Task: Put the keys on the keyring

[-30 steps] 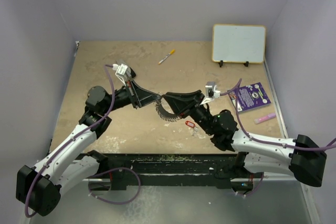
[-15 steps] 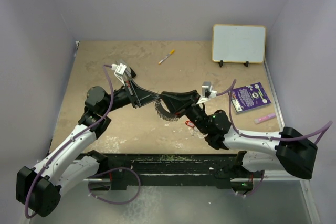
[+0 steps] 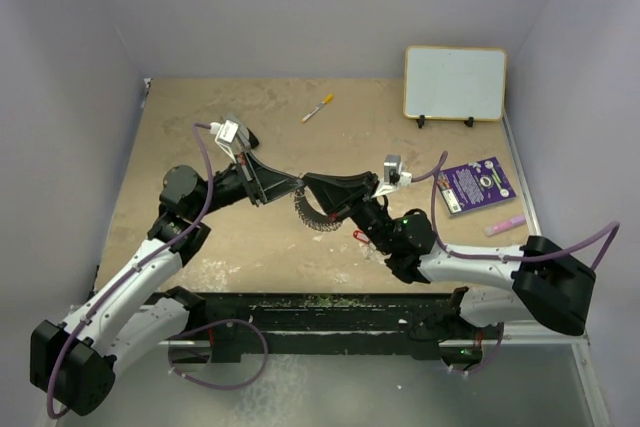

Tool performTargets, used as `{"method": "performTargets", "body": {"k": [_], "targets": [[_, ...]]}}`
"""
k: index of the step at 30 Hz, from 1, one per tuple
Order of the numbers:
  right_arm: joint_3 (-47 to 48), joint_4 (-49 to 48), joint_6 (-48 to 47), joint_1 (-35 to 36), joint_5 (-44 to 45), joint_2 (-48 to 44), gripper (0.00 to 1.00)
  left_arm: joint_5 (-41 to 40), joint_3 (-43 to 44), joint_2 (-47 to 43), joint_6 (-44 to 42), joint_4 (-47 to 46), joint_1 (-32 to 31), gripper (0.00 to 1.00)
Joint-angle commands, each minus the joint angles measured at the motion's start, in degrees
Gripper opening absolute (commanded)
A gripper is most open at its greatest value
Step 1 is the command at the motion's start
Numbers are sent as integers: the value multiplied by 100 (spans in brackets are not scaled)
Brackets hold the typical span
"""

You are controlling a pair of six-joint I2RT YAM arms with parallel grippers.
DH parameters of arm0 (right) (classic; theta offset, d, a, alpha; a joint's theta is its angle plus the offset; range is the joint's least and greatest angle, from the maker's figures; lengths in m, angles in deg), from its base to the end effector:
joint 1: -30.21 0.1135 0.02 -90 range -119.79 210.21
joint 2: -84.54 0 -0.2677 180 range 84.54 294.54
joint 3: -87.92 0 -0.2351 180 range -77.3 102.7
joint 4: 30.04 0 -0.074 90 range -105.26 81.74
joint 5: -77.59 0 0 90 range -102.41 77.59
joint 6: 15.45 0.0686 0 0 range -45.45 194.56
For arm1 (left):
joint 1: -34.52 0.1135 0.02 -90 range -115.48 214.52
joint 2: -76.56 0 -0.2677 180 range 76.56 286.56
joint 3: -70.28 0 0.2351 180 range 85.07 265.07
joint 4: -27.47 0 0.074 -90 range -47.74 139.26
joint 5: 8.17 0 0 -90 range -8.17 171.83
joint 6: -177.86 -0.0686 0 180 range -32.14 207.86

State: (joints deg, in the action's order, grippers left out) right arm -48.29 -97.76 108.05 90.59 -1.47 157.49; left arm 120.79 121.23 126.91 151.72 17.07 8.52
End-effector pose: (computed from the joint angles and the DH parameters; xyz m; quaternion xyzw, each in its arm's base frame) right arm 0.1385 0.2173 0.3430 -0.0169 0.4401 0.6270 0.6425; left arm 0.1692 -0.1305 0.3464 0.0489 0.6507 -0.6639 0.3652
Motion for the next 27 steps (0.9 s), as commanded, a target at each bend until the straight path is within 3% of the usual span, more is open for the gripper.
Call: {"method": "performTargets", "body": {"k": [1,4,6,10,20,27], "targets": [[216,-574,-9,41,-48,-1,0,-60,216,-114,90,-258,25,4],[241,-526,-32,40,-48,-42,0,-35,201,-114,25,-215,25,6],[278,-310,-52,44,-40,-164,0,3,204,-92,-70,-182,25,13],[481,829,-142,42,-94,-656,0,159,216,-44,-265,-158,18,25],[1658,4688,-335,36,-183,-1660,0,338,120,74,-488,-281,-2,25],[2155,5660,-213,38,-341,-1478,0,461,193,119,-670,-423,-21,24]]}}
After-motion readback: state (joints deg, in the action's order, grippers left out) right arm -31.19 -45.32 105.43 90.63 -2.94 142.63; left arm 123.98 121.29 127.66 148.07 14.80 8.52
